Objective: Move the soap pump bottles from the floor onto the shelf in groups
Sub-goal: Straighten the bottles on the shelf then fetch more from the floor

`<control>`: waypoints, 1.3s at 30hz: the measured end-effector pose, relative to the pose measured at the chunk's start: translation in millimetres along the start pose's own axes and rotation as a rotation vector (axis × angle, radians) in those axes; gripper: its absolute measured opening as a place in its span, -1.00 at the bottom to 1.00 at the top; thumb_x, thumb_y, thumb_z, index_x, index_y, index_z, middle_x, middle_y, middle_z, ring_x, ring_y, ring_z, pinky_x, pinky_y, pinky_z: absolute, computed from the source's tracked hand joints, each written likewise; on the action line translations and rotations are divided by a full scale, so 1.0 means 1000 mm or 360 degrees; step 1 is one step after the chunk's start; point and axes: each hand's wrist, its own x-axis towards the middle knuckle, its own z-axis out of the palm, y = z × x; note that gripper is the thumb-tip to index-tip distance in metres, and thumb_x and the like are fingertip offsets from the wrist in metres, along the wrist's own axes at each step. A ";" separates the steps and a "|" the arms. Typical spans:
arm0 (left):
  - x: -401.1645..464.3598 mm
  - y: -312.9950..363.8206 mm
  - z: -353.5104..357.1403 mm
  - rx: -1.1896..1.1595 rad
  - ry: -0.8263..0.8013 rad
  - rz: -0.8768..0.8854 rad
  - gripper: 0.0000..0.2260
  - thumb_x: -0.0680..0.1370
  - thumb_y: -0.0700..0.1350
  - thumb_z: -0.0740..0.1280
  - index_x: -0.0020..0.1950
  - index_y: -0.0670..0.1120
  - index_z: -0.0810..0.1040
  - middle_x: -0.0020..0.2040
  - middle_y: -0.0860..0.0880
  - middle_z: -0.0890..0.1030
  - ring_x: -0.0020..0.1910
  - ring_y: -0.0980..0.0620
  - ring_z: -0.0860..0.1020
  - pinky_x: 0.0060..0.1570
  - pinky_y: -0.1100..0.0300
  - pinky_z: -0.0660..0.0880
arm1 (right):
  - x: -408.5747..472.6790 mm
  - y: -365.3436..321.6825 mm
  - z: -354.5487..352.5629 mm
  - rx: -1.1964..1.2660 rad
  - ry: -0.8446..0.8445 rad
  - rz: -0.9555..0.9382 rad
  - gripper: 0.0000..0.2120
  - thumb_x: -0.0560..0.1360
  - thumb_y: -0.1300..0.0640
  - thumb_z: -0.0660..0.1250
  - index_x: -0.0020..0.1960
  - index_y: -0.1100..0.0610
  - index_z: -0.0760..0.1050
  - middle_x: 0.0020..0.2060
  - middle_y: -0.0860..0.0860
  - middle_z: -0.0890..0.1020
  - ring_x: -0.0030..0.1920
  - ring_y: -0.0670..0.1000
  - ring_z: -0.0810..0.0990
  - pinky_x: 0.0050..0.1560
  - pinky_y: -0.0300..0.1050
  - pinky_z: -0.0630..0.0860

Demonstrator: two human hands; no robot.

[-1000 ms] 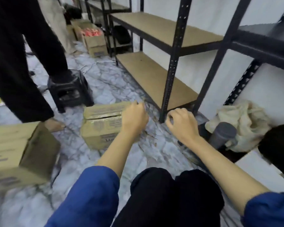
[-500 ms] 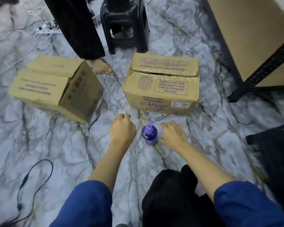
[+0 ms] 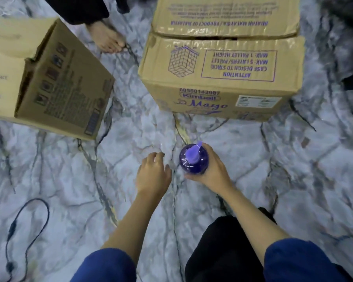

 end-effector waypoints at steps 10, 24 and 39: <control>0.003 0.013 -0.003 0.0122 -0.0131 0.0055 -0.64 0.60 -0.04 0.18 0.38 -0.10 0.39 0.29 -0.10 0.48 0.26 -0.12 0.44 0.18 0.06 0.36 | -0.008 -0.021 -0.003 0.0288 0.0398 0.0144 -0.31 0.16 0.15 0.61 0.09 -0.30 0.35 0.00 -0.23 0.57 0.05 -0.11 0.57 -0.02 -0.32 0.48; -0.027 0.135 -0.118 0.0206 -0.0132 0.0565 -0.65 0.61 -0.03 0.16 0.36 -0.11 0.40 0.24 -0.14 0.51 0.19 -0.15 0.48 0.00 0.06 0.44 | -0.061 -0.116 -0.147 0.0449 0.1281 0.0254 -0.01 0.09 -0.25 0.45 0.45 -0.12 0.18 0.32 -0.07 0.48 0.27 0.00 0.48 0.24 0.01 0.45; -0.158 0.403 -0.278 -0.0078 0.0381 0.1468 -0.72 0.55 -0.03 0.22 0.19 -0.12 0.52 0.12 -0.17 0.57 0.11 -0.20 0.52 0.00 0.01 0.50 | -0.223 -0.303 -0.406 0.0378 0.2084 -0.0504 -0.16 0.17 -0.17 0.50 0.32 -0.45 0.15 0.18 -0.21 0.51 0.17 -0.10 0.54 0.20 0.06 0.50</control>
